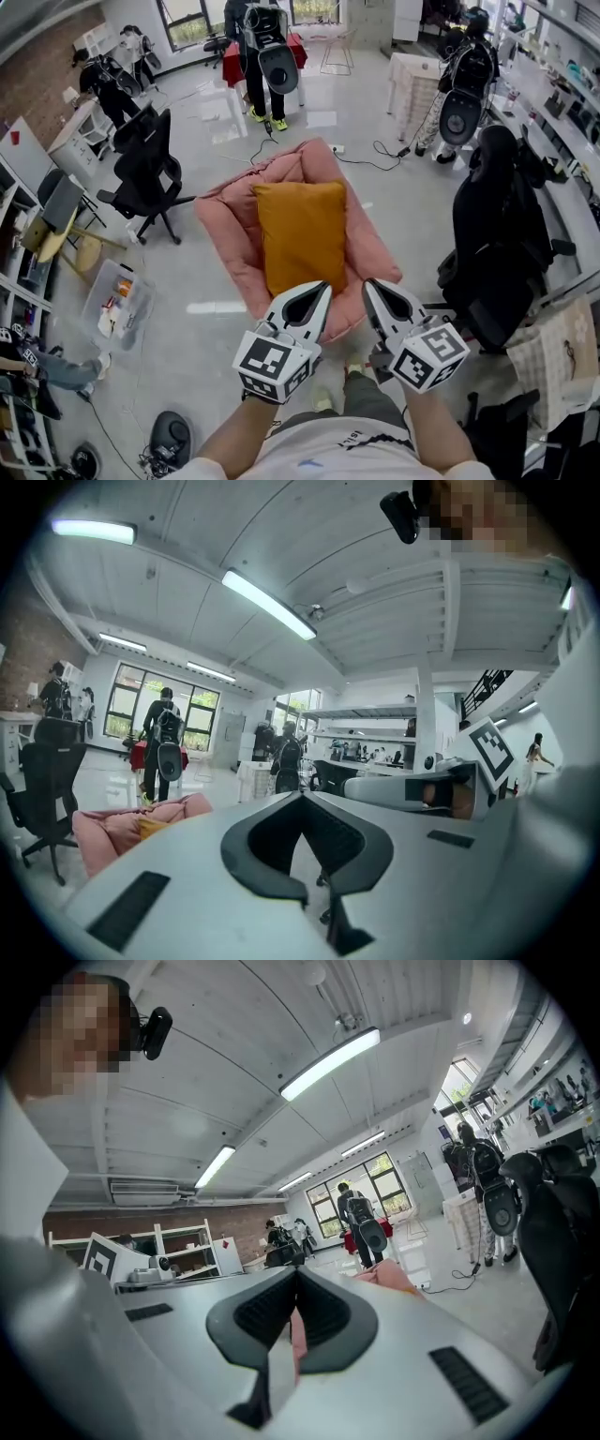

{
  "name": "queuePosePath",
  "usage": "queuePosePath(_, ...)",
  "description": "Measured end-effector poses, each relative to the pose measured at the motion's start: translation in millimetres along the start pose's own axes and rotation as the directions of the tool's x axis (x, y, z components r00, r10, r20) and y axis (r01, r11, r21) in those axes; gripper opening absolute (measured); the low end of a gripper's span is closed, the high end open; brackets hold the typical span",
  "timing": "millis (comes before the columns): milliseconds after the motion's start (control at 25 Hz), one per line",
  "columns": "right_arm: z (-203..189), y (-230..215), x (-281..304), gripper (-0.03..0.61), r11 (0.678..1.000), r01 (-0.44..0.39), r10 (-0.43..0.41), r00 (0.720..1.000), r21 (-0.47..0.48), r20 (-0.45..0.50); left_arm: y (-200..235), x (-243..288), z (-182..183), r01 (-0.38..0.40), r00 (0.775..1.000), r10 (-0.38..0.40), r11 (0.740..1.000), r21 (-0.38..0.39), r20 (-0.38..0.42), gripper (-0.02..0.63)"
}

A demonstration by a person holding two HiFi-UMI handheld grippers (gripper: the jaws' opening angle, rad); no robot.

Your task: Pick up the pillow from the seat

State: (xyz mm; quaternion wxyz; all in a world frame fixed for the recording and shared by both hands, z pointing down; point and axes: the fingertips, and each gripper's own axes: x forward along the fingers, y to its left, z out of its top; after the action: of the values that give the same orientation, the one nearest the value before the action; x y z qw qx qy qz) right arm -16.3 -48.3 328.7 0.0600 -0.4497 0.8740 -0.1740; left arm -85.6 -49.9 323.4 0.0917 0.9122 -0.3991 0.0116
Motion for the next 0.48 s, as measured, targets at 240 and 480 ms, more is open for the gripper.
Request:
queuePosePath(240, 0, -23, 39, 0.015, 0.999, -0.031, 0.031, 0.999, 0.012, -0.011, 29, 31, -3, -0.027, 1.000, 0.027, 1.000, 0.000, -0.003, 0.009)
queuePosePath(480, 2, -80, 91, 0.015, 0.998, -0.054, 0.055, 0.998, 0.039, -0.028, 67, 92, -10, -0.060, 0.998, 0.060, 0.998, -0.007, -0.012, 0.009)
